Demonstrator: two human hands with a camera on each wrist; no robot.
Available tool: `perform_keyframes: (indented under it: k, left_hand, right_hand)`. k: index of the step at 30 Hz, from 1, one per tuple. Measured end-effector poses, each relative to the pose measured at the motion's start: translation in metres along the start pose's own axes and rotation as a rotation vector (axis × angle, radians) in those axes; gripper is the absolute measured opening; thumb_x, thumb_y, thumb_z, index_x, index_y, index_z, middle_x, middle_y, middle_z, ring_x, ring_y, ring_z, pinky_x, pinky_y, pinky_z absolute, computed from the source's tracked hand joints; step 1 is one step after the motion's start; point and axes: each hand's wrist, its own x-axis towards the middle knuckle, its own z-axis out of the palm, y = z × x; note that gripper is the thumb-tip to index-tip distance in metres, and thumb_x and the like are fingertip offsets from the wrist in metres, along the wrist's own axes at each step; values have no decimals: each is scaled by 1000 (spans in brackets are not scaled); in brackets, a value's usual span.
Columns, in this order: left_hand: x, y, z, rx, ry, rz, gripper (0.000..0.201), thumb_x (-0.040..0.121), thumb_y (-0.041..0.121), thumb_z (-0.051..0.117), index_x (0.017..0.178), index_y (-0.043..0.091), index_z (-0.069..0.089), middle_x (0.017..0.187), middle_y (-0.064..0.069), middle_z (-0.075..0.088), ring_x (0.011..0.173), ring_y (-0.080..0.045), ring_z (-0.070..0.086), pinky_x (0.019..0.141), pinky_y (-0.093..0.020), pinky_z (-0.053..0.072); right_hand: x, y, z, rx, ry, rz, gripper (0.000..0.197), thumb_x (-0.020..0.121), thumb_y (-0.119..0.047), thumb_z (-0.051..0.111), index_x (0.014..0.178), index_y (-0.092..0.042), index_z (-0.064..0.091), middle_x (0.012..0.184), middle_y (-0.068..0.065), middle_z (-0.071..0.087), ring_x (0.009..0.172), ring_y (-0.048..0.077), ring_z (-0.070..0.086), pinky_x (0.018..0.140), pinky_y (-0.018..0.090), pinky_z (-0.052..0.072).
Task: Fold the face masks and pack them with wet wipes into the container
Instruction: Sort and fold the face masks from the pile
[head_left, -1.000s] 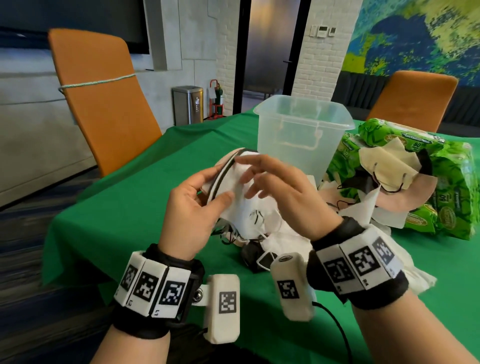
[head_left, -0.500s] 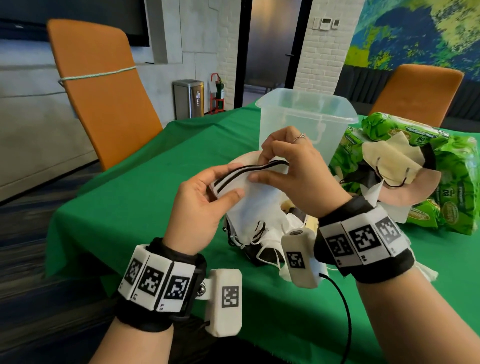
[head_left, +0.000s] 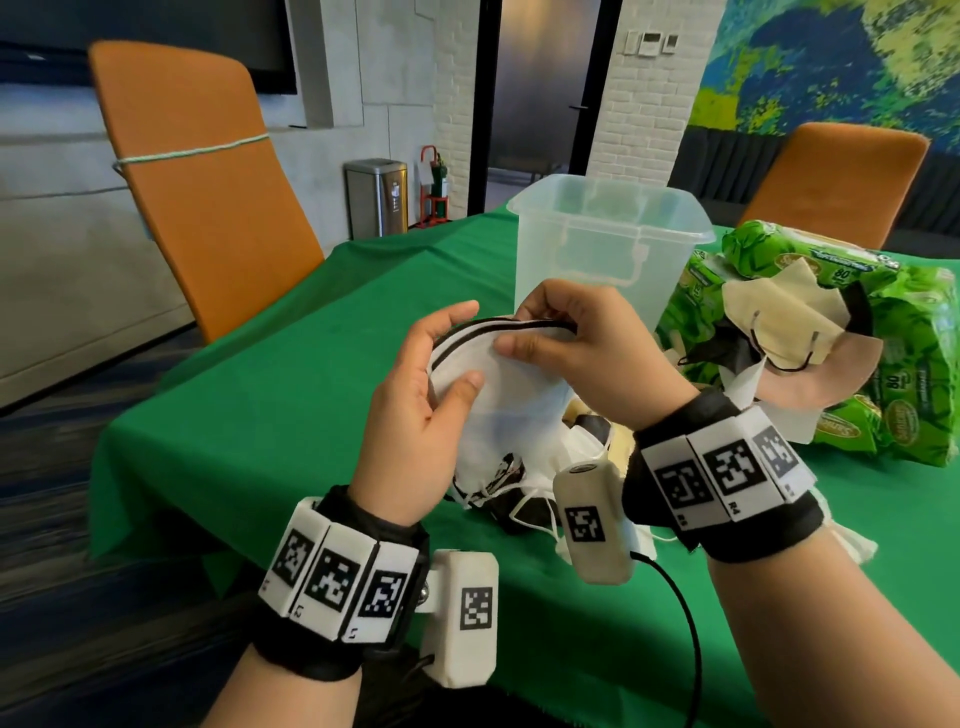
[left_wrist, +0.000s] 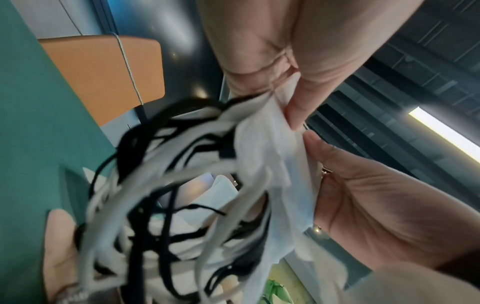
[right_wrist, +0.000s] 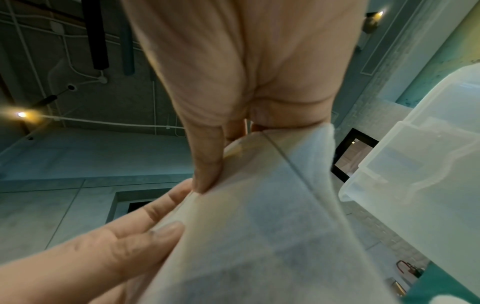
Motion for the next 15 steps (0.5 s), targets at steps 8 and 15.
perform_keyframes:
  k: [8,15]
  left_hand:
    - [2,4,-3,38,-3,-3,49,77,11,62,117,38,56,111,27,62,99,-5,59,91,-19,43]
    - [3,5,-2,116,-24,4,41,82,21,59,121,32,54,117,24,56,113,16,49,95,-3,33]
  right_hand:
    - [-4,0,-8,64,-25,-3,43,62,-4,81,84,-30,54,73,7,67,75,33,65,76,50,52]
    - [-2,0,-2,41,54,-10,32,60,-12,84,70,-26,57,74,15,70,72,36,64,68,49,52]
